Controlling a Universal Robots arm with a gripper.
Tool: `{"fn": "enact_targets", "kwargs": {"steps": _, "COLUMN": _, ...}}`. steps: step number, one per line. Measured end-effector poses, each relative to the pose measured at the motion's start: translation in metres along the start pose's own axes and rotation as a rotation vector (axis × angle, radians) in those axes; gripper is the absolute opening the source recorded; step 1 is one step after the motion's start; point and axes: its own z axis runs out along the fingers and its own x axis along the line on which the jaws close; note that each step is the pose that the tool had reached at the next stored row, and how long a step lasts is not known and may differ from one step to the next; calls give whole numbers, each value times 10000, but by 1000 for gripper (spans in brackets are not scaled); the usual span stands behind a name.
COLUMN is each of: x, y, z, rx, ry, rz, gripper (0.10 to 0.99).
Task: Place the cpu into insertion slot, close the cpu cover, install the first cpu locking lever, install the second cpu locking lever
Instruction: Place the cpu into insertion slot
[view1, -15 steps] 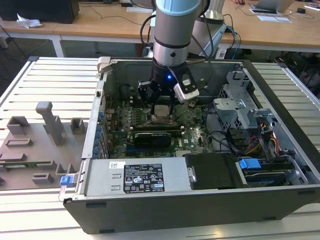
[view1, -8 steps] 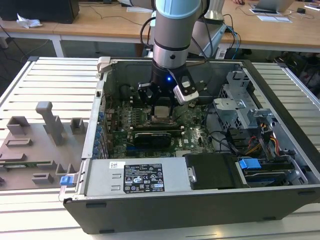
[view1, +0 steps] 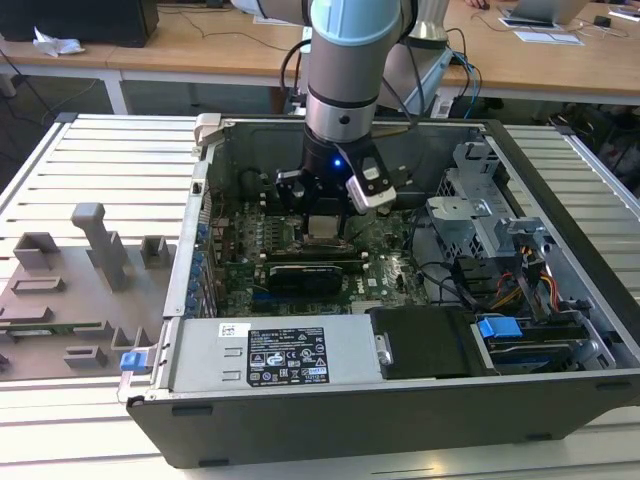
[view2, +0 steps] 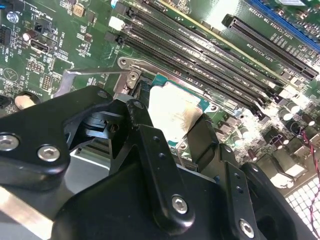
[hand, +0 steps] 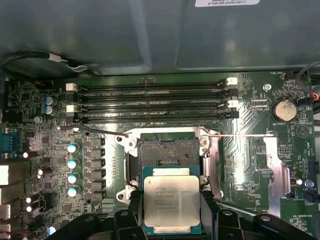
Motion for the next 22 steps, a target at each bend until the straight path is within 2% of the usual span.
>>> {"fn": "enact_targets", "kwargs": {"steps": 8, "x": -1, "y": -3, "z": 63, "rx": 8, "ry": 0, "rz": 0, "gripper": 545}}
{"fn": "enact_targets", "kwargs": {"steps": 12, "x": -2, "y": -6, "z": 123, "rx": 12, "ry": 0, "rz": 0, "gripper": 545}}
{"fn": "enact_targets", "kwargs": {"steps": 16, "x": -2, "y": -7, "z": 128, "rx": 14, "ry": 0, "rz": 0, "gripper": 545}}
{"fn": "enact_targets", "kwargs": {"steps": 17, "x": -2, "y": -6, "z": 129, "rx": 33, "ry": -2, "rz": 2, "gripper": 545}}
{"fn": "enact_targets", "kwargs": {"steps": 18, "x": -2, "y": -6, "z": 128, "rx": 135, "ry": -4, "rz": 6, "gripper": 545}}
{"fn": "enact_targets", "kwargs": {"steps": 19, "x": -2, "y": -5, "z": 120, "rx": 179, "ry": -3, "rz": 5, "gripper": 545}}
{"fn": "enact_targets", "kwargs": {"steps": 22, "x": 0, "y": 9, "z": 42, "rx": 232, "ry": -5, "rz": 6, "gripper": 545}}
